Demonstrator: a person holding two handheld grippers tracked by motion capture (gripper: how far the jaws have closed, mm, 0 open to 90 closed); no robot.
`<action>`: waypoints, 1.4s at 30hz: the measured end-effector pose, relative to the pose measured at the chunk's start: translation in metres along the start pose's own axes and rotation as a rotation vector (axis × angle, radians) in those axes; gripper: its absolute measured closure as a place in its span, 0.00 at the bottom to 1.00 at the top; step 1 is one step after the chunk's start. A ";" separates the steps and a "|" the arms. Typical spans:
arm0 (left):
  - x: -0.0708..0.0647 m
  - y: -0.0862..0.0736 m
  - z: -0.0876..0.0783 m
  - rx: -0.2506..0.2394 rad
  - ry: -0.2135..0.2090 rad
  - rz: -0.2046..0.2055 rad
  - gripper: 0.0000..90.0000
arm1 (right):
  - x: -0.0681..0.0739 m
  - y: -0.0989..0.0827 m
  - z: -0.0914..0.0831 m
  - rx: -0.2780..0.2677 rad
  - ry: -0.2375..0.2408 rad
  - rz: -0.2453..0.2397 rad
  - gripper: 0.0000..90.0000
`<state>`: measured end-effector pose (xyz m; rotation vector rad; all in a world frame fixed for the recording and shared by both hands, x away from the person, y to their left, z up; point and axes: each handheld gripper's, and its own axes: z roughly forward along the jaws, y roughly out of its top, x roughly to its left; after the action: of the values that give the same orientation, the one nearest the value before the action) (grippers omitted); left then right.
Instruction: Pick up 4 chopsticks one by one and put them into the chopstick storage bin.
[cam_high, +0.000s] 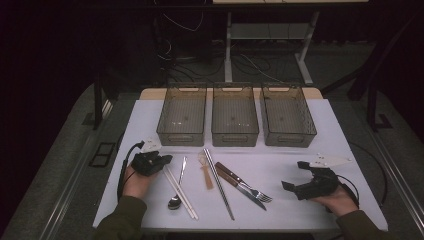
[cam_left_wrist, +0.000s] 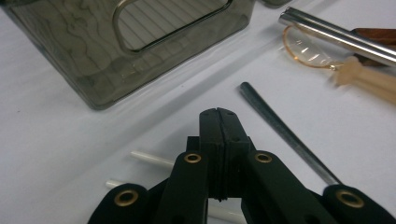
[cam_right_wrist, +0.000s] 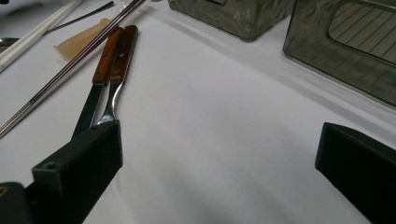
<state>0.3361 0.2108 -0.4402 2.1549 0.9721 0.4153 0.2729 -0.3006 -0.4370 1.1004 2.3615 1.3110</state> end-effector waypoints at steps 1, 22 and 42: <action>0.001 0.000 0.001 0.002 0.002 0.000 0.99 | 0.000 0.000 0.000 0.000 0.000 0.000 0.01; 0.005 -0.006 0.000 0.059 0.038 0.005 0.99 | -0.001 0.000 0.000 -0.001 -0.003 0.004 0.01; 0.010 -0.012 -0.008 0.067 0.056 -0.010 0.99 | -0.001 0.000 -0.002 -0.003 -0.005 0.011 0.01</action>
<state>0.3321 0.2276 -0.4440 2.2082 1.0409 0.4455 0.2726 -0.3021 -0.4363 1.1165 2.3520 1.3138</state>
